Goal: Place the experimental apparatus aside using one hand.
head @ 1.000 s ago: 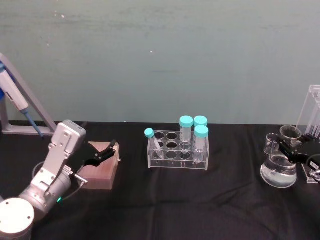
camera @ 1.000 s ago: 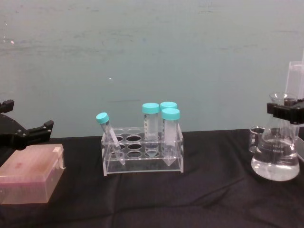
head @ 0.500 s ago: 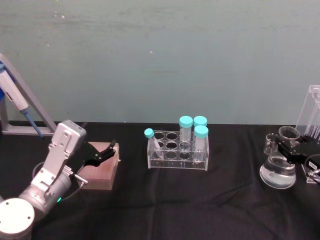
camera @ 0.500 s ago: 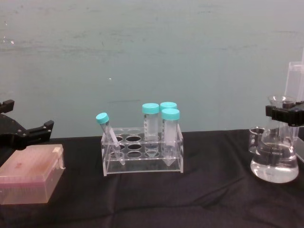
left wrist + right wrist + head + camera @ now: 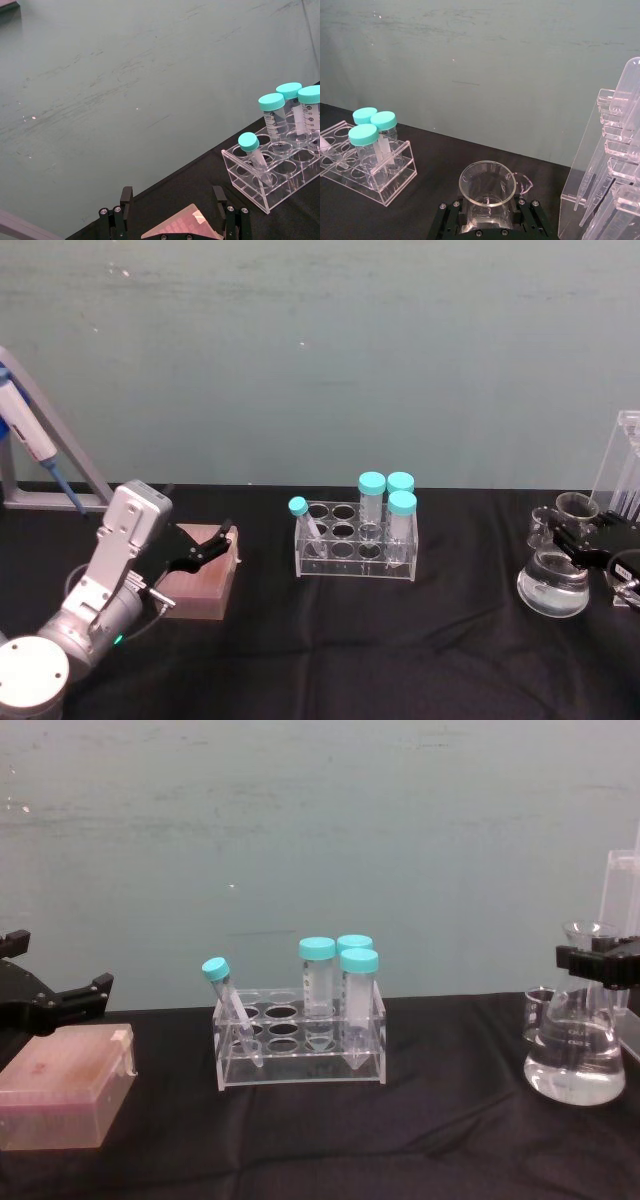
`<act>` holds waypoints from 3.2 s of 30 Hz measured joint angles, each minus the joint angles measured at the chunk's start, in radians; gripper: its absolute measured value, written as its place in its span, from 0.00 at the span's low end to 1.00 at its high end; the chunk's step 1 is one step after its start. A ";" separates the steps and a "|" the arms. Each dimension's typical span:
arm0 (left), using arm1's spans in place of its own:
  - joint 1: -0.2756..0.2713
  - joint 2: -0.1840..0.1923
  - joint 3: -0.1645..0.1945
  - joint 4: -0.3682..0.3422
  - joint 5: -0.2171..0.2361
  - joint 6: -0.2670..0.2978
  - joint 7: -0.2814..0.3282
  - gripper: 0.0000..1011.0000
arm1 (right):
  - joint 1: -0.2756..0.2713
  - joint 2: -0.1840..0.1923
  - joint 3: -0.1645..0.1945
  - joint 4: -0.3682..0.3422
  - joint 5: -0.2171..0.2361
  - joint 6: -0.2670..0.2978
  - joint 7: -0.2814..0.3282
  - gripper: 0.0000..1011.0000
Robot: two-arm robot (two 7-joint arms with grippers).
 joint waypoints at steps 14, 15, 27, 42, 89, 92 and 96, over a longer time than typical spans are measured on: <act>0.000 0.000 0.000 0.000 0.000 0.000 0.000 0.99 | -0.002 0.001 0.001 -0.002 0.000 0.000 0.000 0.49; 0.000 0.000 0.000 0.000 0.000 0.000 0.000 0.99 | -0.002 0.001 0.001 -0.002 0.000 0.000 0.000 0.51; 0.000 0.000 0.000 0.000 0.000 0.000 0.000 0.99 | -0.003 0.001 0.001 -0.003 0.001 0.000 0.000 0.88; 0.000 0.000 0.000 0.000 0.000 0.000 0.000 0.99 | -0.003 0.001 0.001 -0.003 0.001 0.000 -0.001 0.99; 0.000 0.000 0.000 0.000 0.000 0.000 0.000 0.99 | -0.222 0.090 0.059 -0.304 0.041 -0.014 0.056 0.99; 0.000 0.000 0.000 0.000 0.000 0.000 0.000 0.99 | -0.204 0.101 0.038 -0.288 0.055 -0.035 0.094 0.99; 0.000 0.000 0.000 0.000 0.000 0.000 0.000 0.99 | -0.181 0.111 0.011 -0.268 0.070 -0.051 0.134 0.99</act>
